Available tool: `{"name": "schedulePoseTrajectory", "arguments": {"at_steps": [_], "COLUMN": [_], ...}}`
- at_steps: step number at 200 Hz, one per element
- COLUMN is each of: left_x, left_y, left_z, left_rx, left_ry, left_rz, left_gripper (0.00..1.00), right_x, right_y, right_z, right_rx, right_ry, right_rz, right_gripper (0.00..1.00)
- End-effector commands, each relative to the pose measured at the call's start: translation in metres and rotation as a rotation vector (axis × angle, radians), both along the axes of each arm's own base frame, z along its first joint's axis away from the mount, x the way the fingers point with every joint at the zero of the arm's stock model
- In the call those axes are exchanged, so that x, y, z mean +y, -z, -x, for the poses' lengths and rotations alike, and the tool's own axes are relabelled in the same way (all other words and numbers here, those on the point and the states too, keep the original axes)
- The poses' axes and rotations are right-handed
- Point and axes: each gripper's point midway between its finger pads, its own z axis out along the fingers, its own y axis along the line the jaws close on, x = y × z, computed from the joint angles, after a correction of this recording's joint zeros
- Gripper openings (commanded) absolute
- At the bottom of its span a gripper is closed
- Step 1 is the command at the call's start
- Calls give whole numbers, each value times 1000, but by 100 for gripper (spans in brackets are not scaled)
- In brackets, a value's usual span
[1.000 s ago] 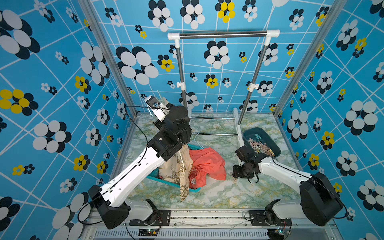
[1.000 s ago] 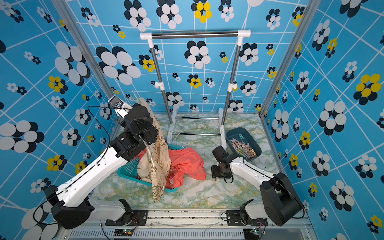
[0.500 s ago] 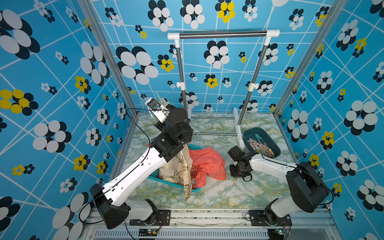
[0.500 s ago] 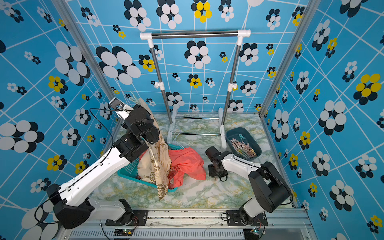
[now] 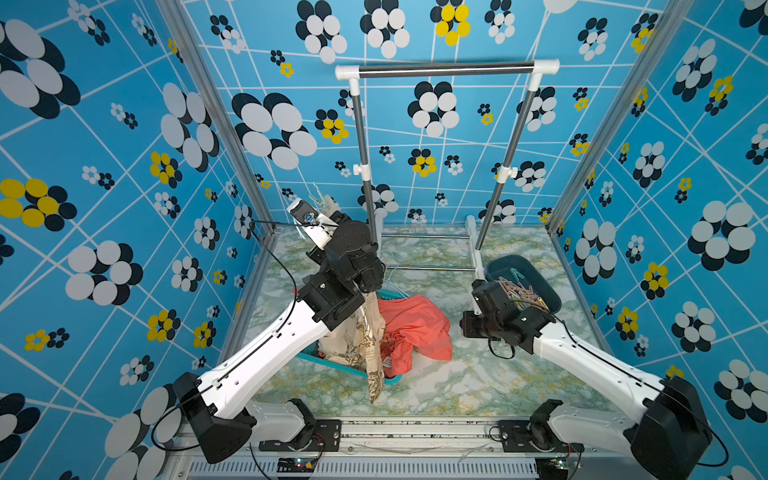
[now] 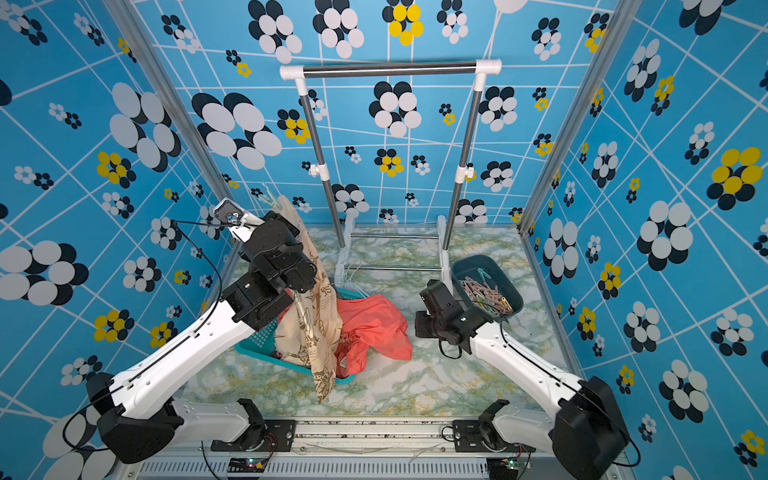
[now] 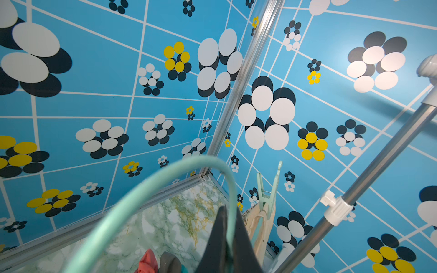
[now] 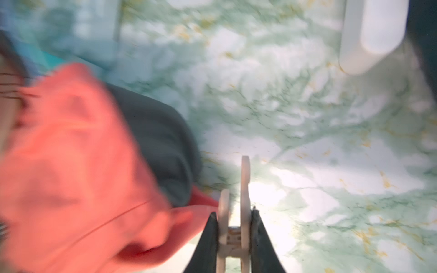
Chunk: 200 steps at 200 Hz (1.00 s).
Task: Use clothespins to secure the t-shirt on both sides of the hanger
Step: Open the clothespin at the center of the board, then clamp the T-shirt on the hanger.
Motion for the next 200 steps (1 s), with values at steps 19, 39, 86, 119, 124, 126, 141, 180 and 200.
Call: {"name": "schedulePoseTrajectory", "arguments": {"at_steps": [19, 39, 86, 119, 124, 126, 141, 180, 200], "left_x": [7, 5, 0, -1, -1, -1, 0, -1, -1], "left_y": [-11, -10, -6, -6, -6, -6, -6, -7, -8], "left_z": [15, 15, 14, 14, 14, 14, 14, 14, 14], "left_rx": [-56, -53, -42, -42, -41, -41, -42, -42, -45], "left_ry": [46, 60, 72, 73, 73, 73, 70, 65, 67], "left_rz": [56, 51, 41, 40, 39, 39, 41, 43, 45], "left_gripper": [0, 0, 0, 0, 0, 0, 0, 0, 0], "right_x": [61, 99, 178, 202, 204, 205, 213, 228, 233], "right_y": [-135, -185, -247, -277, -280, -282, -287, -290, -286], "right_z": [17, 41, 96, 117, 119, 120, 126, 136, 132], "right_rx": [-443, -604, -773, -871, -883, -888, -907, -942, -948], "right_ry": [-176, -264, -454, -461, -460, -460, -461, -459, -437], "right_rz": [-135, -235, -394, -512, -526, -534, -565, -595, -586], "right_gripper": [0, 0, 0, 0, 0, 0, 0, 0, 0]}}
